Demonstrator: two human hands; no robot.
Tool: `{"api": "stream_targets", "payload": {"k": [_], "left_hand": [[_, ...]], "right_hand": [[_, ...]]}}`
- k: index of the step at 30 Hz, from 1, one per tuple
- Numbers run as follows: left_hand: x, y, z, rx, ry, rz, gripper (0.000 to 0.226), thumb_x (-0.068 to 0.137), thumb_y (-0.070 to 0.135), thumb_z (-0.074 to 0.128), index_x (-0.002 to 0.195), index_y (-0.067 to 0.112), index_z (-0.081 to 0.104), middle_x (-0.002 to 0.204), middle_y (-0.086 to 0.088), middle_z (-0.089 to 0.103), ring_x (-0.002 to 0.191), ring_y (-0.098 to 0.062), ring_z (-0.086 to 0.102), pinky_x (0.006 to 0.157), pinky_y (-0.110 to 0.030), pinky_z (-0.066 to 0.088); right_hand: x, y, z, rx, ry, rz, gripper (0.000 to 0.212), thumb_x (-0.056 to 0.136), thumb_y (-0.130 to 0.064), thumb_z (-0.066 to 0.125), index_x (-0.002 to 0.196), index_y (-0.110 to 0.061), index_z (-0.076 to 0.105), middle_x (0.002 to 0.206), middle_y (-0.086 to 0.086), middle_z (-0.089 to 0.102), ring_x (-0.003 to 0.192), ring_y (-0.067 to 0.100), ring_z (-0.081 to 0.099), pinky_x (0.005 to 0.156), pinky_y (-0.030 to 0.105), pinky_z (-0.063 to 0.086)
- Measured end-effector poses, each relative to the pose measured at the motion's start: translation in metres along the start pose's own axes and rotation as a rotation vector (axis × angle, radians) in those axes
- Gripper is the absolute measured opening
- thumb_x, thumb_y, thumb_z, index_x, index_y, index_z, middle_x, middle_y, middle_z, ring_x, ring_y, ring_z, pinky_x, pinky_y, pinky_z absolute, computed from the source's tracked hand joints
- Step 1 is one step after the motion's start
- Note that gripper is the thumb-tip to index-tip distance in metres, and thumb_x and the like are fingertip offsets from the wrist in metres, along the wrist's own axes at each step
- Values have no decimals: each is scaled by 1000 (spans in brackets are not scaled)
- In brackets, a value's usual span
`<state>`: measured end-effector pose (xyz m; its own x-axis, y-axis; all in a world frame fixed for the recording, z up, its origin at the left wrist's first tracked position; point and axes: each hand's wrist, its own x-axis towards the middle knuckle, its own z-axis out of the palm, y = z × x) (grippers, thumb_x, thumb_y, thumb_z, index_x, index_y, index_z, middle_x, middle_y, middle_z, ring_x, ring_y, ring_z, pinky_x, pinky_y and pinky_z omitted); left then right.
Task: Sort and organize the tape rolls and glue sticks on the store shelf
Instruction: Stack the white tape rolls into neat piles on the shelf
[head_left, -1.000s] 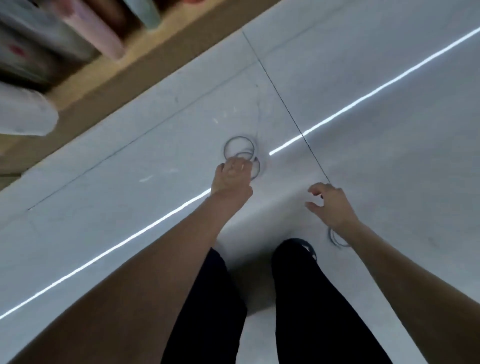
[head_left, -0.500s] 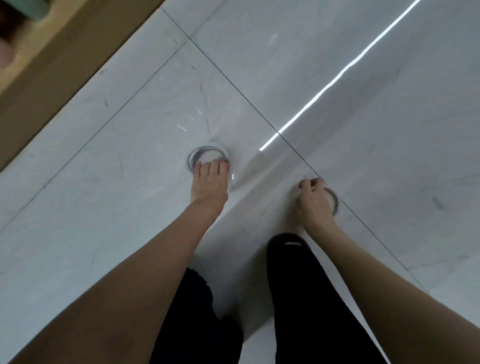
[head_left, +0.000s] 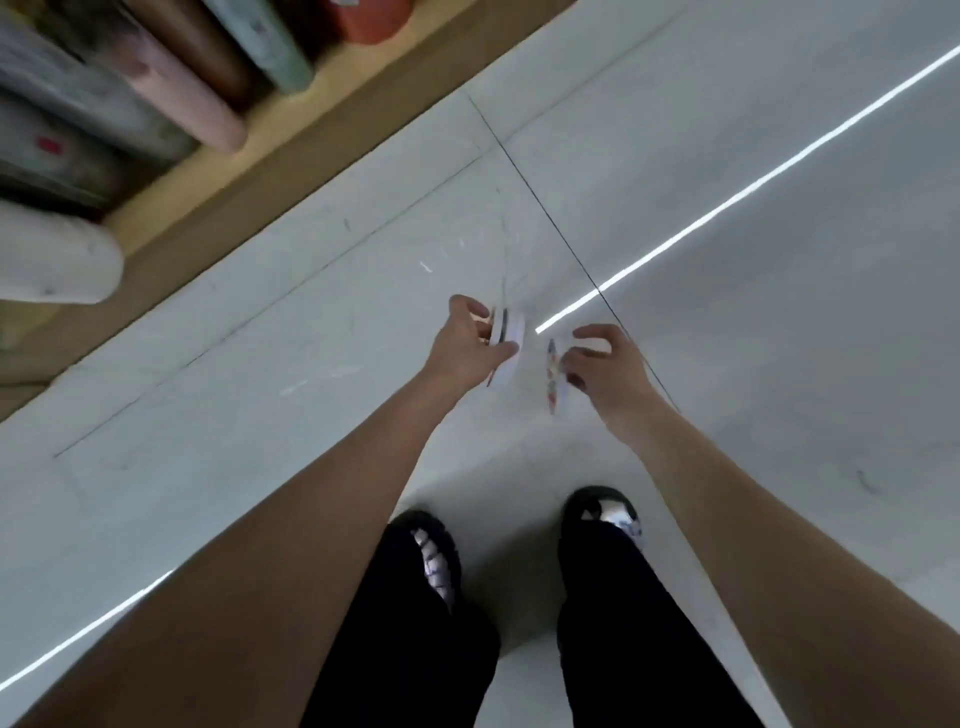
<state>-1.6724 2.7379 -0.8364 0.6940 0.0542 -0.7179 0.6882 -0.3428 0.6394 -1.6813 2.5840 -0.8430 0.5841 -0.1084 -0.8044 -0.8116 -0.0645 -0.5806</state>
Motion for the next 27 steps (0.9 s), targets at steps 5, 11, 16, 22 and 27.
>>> {"api": "stream_targets", "payload": {"k": [5, 11, 16, 22, 27], "left_hand": [[-94, 129, -97, -435, 16, 48, 30, 84, 5, 67, 97, 17, 43, 111, -11, 61, 86, -17, 59, 72, -23, 52], [-265, 293, -252, -413, 90, 281, 30, 81, 1, 67, 91, 17, 44, 92, -8, 66, 79, -18, 62, 77, -35, 54], [-426, 395, -373, -323, 184, 495, 28, 81, 1, 67, 100, 17, 54, 100, -4, 66, 82, -9, 64, 73, -23, 51], [-606, 464, -474, -369, 201, 736, 34, 84, -6, 61, 112, 12, 56, 111, -2, 63, 99, -14, 64, 86, -28, 54], [-696, 501, -548, -137, 375, 957, 37, 81, 9, 62, 115, 25, 59, 116, 4, 63, 110, -11, 59, 92, -27, 48]], "right_hand": [[-116, -168, 34, 156, -293, -165, 14, 83, 0, 58, 88, -14, 57, 74, 11, 61, 64, 22, 57, 60, 28, 42], [-302, -368, 64, 23, -491, -502, 13, 86, 2, 55, 97, -3, 58, 87, 11, 66, 81, 20, 63, 78, 31, 50], [-477, -498, 96, -200, -609, -784, 29, 78, 0, 68, 99, -9, 49, 97, 14, 64, 84, 20, 63, 70, 29, 52], [-665, -597, 138, -265, -711, -1165, 43, 72, -5, 74, 93, -22, 40, 103, 2, 62, 88, 8, 65, 73, 22, 53], [-766, -675, 180, -407, -626, -1562, 50, 67, -11, 80, 92, -32, 42, 108, 9, 59, 93, 20, 60, 74, 32, 52]]}}
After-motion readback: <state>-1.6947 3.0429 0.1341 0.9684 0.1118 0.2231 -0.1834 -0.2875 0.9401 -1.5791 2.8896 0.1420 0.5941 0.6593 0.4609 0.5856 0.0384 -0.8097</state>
